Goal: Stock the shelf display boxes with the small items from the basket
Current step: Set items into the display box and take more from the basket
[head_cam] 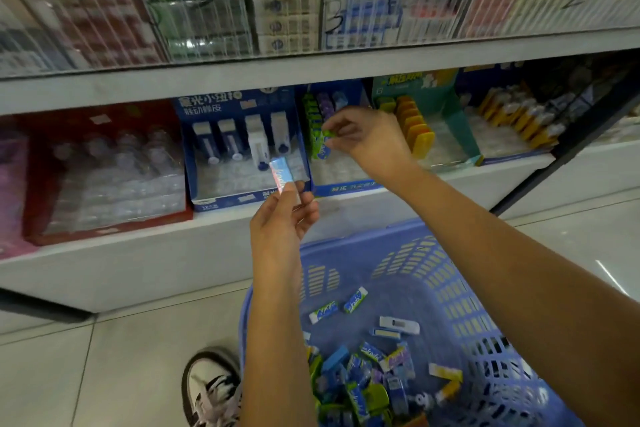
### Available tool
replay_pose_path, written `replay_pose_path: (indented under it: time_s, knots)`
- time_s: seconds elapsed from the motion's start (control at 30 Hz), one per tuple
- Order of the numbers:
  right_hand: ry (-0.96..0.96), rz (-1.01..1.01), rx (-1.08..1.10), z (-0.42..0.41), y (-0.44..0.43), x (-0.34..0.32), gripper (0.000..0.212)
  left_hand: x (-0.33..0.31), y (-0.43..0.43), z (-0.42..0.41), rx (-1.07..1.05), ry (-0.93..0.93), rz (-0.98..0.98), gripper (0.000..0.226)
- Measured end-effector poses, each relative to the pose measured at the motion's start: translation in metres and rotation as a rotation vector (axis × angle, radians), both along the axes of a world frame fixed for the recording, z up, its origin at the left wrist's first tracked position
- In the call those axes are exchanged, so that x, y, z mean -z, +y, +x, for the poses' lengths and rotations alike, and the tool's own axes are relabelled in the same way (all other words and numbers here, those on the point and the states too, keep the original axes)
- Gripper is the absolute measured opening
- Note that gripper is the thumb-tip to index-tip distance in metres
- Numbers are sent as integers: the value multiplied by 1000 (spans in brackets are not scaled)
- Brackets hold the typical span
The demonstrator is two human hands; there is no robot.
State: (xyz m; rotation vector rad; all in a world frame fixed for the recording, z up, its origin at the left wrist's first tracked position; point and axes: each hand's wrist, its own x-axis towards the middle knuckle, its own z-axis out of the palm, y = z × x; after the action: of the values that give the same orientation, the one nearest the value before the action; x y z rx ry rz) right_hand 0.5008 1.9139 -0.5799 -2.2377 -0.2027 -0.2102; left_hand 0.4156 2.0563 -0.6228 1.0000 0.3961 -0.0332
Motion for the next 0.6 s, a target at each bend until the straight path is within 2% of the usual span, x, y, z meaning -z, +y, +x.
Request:
replay_pose_path:
  time_s: [0.23, 0.5, 0.6]
  knots:
    - [13, -281, -95, 12, -2, -12, 22, -1, -2, 1, 13, 16, -5, 18]
    - [-1, -379, -91, 13, 6, 1, 24, -4, -3, -2, 49, -4, 40, 14]
    - [25, -310, -58, 9, 3, 0, 27, -5, -5, -3, 61, -19, 98, 14]
